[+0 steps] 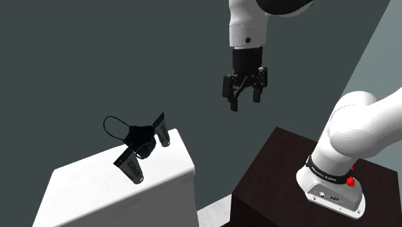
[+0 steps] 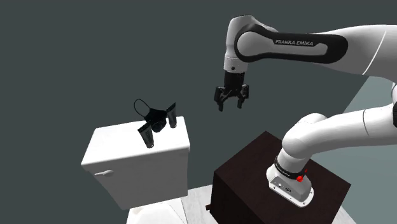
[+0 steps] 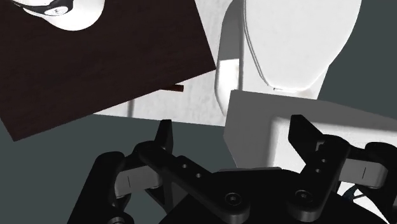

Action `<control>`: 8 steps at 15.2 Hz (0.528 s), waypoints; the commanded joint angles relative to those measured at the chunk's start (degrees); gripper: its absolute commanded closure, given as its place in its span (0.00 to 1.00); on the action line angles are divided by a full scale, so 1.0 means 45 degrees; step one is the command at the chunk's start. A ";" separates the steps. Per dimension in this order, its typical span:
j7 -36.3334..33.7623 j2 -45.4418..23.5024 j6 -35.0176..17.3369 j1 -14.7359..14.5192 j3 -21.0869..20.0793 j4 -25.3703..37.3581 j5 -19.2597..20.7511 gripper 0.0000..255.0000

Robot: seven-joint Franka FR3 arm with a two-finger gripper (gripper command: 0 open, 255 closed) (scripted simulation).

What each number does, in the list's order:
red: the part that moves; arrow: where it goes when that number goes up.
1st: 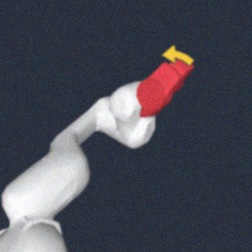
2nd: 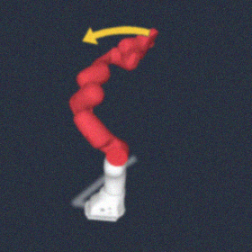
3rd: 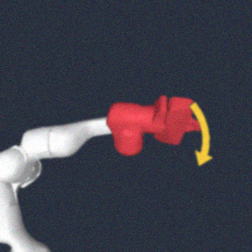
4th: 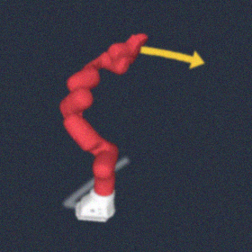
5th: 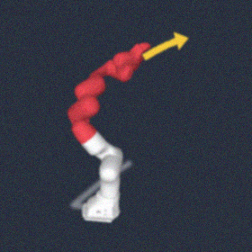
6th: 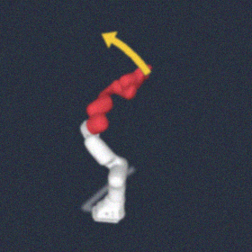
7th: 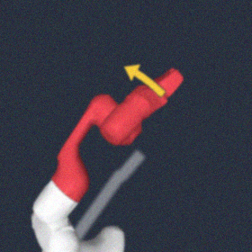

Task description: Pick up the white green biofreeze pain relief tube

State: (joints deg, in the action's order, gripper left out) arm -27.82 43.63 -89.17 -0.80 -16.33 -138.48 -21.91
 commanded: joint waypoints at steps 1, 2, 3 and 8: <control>-0.1231 -0.0346 -0.0413 0.0063 -0.0683 0.0143 -0.0610 0.00; -0.1800 -0.0572 -0.0638 0.0117 -0.1026 0.0263 -0.0875 0.00; -0.2369 -0.0820 -0.0874 0.0176 -0.1366 0.0401 -0.1120 0.00; -0.5197 -0.2369 -0.2187 0.0617 -0.3075 0.1354 -0.2005 0.00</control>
State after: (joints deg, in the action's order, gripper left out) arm -48.03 34.32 -97.67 1.68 -28.34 -133.28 -30.01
